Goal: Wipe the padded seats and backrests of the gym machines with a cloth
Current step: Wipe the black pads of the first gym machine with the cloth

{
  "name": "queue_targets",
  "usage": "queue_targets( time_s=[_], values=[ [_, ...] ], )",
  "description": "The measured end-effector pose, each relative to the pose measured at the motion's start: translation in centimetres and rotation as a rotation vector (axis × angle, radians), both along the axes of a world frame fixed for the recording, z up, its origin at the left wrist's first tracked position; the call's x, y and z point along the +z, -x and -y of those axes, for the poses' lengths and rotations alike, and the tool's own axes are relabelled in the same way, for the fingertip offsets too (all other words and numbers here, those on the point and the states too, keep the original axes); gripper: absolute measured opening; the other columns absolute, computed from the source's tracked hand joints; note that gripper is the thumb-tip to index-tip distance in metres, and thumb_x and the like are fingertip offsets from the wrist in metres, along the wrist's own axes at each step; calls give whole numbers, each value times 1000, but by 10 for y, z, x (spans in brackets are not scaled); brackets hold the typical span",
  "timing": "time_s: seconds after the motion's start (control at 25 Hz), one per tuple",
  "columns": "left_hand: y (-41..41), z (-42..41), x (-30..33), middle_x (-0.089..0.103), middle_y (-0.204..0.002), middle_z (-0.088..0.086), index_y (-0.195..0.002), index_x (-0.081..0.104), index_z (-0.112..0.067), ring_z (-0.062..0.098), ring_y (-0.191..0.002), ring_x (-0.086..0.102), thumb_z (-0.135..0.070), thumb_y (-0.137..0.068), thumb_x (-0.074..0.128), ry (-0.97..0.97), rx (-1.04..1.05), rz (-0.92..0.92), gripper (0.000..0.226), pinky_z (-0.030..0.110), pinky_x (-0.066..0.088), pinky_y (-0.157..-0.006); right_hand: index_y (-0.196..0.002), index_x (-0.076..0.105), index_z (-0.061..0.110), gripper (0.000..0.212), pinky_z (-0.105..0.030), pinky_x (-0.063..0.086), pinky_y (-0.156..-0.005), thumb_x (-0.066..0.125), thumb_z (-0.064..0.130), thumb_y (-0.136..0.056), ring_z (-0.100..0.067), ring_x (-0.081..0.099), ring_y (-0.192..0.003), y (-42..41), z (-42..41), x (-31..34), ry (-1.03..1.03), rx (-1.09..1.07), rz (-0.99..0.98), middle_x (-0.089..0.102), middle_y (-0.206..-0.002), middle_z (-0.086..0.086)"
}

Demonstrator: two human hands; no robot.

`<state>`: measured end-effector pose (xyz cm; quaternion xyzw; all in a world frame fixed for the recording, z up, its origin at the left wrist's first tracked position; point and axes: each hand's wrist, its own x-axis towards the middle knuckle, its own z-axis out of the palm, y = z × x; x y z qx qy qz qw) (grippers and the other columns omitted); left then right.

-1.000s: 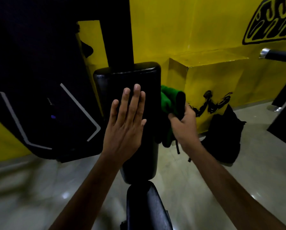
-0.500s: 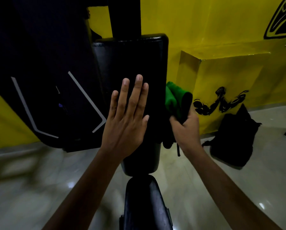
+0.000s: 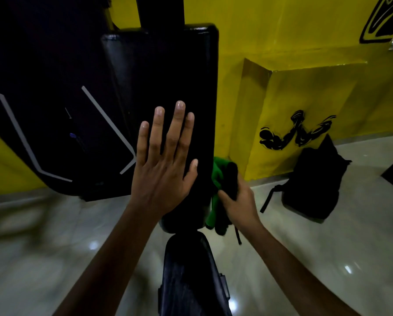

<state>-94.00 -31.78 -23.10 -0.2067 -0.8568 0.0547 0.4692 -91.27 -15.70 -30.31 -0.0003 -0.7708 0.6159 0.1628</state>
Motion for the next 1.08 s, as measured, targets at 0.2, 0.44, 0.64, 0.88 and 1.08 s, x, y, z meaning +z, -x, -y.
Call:
queue_targets(
  time_s=[0.2, 0.44, 0.64, 0.88, 1.08],
  values=[
    [0, 1, -5, 10, -155, 13, -151, 15, -8, 36, -143, 8, -41, -92, 46, 14, 0, 26, 74, 48, 6, -119, -128, 52, 15, 49, -31, 47, -96, 57, 0, -81, -17, 57, -115, 17, -7, 9, 87, -74, -50, 61, -117, -1],
    [-3, 3, -13, 9, -156, 12, -151, 16, -9, 35, -143, 8, -39, -92, 48, 5, -12, 33, 74, 47, 6, -119, -124, 49, 16, 44, -42, 46, -99, 52, -4, -85, -25, 56, -116, -5, 2, -37, 14, 8, 95, 58, -116, -5],
    [-3, 9, -26, 9, -155, 12, -151, 16, -10, 35, -143, 9, -39, -91, 47, 30, -22, 66, 73, 47, 6, -119, -129, 49, 10, 47, -24, 45, -97, 51, -9, -85, -12, 54, -114, 12, 3, -36, 92, -123, 46, 58, -117, -1],
    [-5, 8, -44, 10, -154, 13, -150, 15, -8, 35, -142, 10, -35, -90, 51, 0, -40, 81, 75, 44, 7, -119, -124, 52, 10, 48, -32, 48, -95, 50, 8, -76, -26, 58, -114, -1, 9, -64, 91, -145, 104, 61, -117, -10],
    [-5, 6, -66, 7, -154, 14, -149, 11, -6, 36, -143, 6, -31, -88, 53, -10, -69, 146, 78, 44, 5, -119, -128, 51, 0, 49, -34, 48, -98, 51, 2, -80, -23, 58, -115, 17, 19, -71, 120, -247, 56, 61, -121, -14]
  ],
)
